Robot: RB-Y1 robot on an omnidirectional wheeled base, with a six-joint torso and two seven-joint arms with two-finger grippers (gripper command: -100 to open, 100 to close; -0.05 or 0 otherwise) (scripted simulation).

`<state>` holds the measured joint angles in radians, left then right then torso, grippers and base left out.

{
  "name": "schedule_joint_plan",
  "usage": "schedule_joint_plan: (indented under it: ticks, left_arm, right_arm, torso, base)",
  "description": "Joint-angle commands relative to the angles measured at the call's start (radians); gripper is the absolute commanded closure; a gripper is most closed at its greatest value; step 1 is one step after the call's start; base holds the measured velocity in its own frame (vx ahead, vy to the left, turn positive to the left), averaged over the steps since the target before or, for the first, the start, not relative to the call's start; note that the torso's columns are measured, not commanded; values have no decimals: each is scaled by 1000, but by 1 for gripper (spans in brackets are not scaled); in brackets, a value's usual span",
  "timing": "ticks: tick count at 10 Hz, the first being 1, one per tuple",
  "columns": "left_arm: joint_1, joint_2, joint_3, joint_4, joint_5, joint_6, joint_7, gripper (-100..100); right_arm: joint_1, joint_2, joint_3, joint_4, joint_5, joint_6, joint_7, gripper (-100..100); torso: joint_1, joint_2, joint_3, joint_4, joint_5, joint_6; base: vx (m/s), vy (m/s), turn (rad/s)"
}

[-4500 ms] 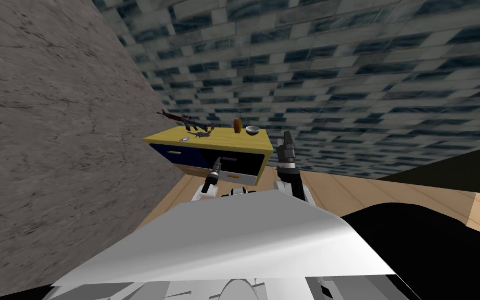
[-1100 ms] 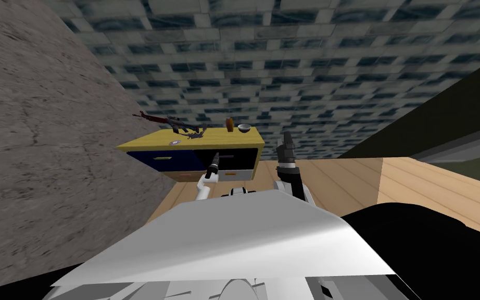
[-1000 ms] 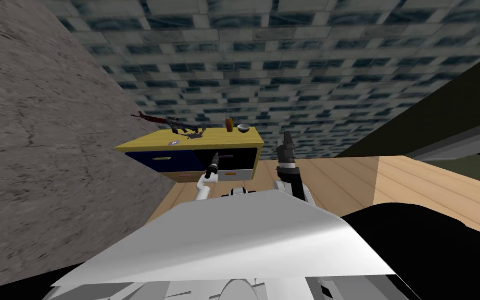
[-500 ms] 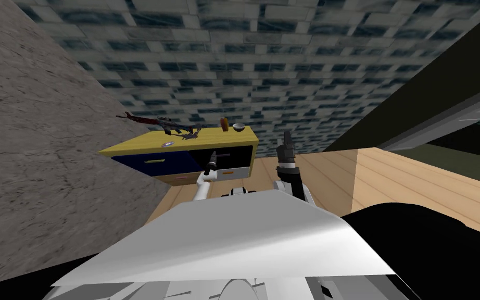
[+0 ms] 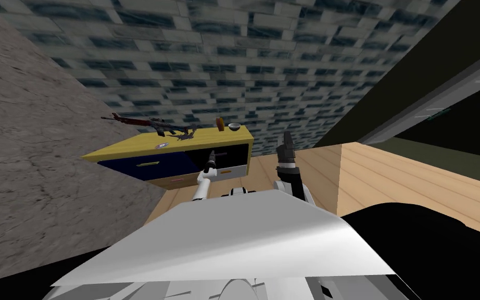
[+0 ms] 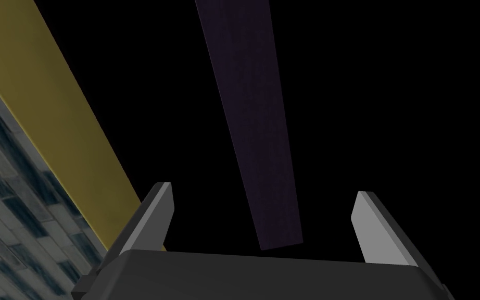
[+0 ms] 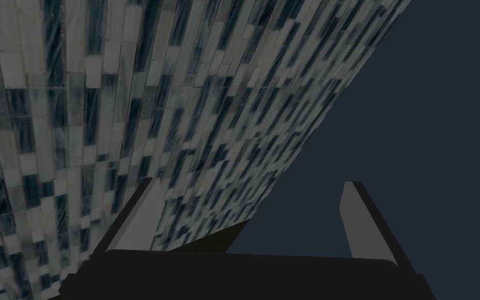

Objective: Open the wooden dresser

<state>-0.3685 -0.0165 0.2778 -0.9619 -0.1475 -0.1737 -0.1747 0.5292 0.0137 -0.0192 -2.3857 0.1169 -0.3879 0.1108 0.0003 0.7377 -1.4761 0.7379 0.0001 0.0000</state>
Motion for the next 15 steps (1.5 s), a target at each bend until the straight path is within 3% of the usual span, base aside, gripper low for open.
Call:
schedule_joint_plan:
  ticks: [1, 4, 5, 6, 7, 8, 9, 10, 11, 12, 13, 14, 15]
  left_arm:
    - [36, 5, -40, -44, 3, 13, 8, 100]
    - [120, 15, -126, -122, 9, 34, 26, 100]
    - [120, 15, -136, -143, 9, 34, 26, 100]
    - [162, 20, -179, -176, 13, 44, 35, 100]
    - [162, 20, -184, -192, 13, 44, 35, 100]
    - [201, 25, -227, -219, 16, 55, 44, 100]
    - [204, 25, -232, -242, 16, 55, 44, 100]
    - [246, 30, -278, -275, 19, 66, 53, 100]
    - [246, 30, -280, -291, 19, 66, 53, 100]
    - [288, 35, -327, -330, 22, 76, 62, 100]
    - [288, 35, -328, -341, 22, 76, 62, 100]
    - [329, 41, -372, -373, 25, 87, 71, 100]
    - [329, 41, -376, -390, 25, 87, 71, 100]
  right_arm:
    - [0, 0, 0, 0, 0, 0, 0, 0]
    - [0, 0, 0, 0, 0, 0, 0, 0]
    - [0, 0, 0, 0, 0, 0, 0, 0]
    - [0, 0, 0, 0, 0, 0, 0, 0]
    - [0, 0, 0, 0, 0, 0, 0, 0]
    - [0, 0, 0, 0, 0, 0, 0, 0]
    - [0, 0, 0, 0, 0, 0, 0, 0]
    - [0, 0, 0, 0, 0, 0, 0, 0]
    - [0, 0, 0, 0, 0, 0, 0, 0]
    - [0, 0, 0, 0, 0, 0, 0, 0]
    - [0, 0, 0, 0, 0, 0, 0, 0]
    - [0, 0, 0, 0, 0, 0, 0, 0]
    - [0, 0, 0, 0, 0, 0, 0, 0]
  torso:
    - [0, -2, -1, 0, 0, 0]
    - [2, -4, -2, 1, -1, -2]
    - [4, -3, -2, 0, 0, -4]
    - [5, -3, -1, 1, 0, -2]
    - [4, -3, -2, 0, 0, -3]
    - [4, -1, -1, 1, 0, -4]
    - [5, -1, -1, -1, 0, -5]
    - [4, 0, 0, 0, 0, -4]
    - [4, 0, 0, 0, 0, -5]
    - [4, 0, 0, 0, 0, -4]
    - [4, -1, 0, -1, 0, -5]
    - [3, 0, 0, 0, 0, -3]
    - [2, -1, -1, -2, 0, -3]
  base:
    - [42, 2, 188]
    - [104, -19, 199]
    - [52, -20, 96]
    - [66, -15, 174]
    - [60, -12, 104]
    - [75, -8, 176]
    - [61, -16, 113]
    - [74, -15, 190]
    - [57, -22, 117]
    - [70, -11, 212]
    - [49, -18, 82]
    - [66, -23, 167]
    - [54, -15, 133]
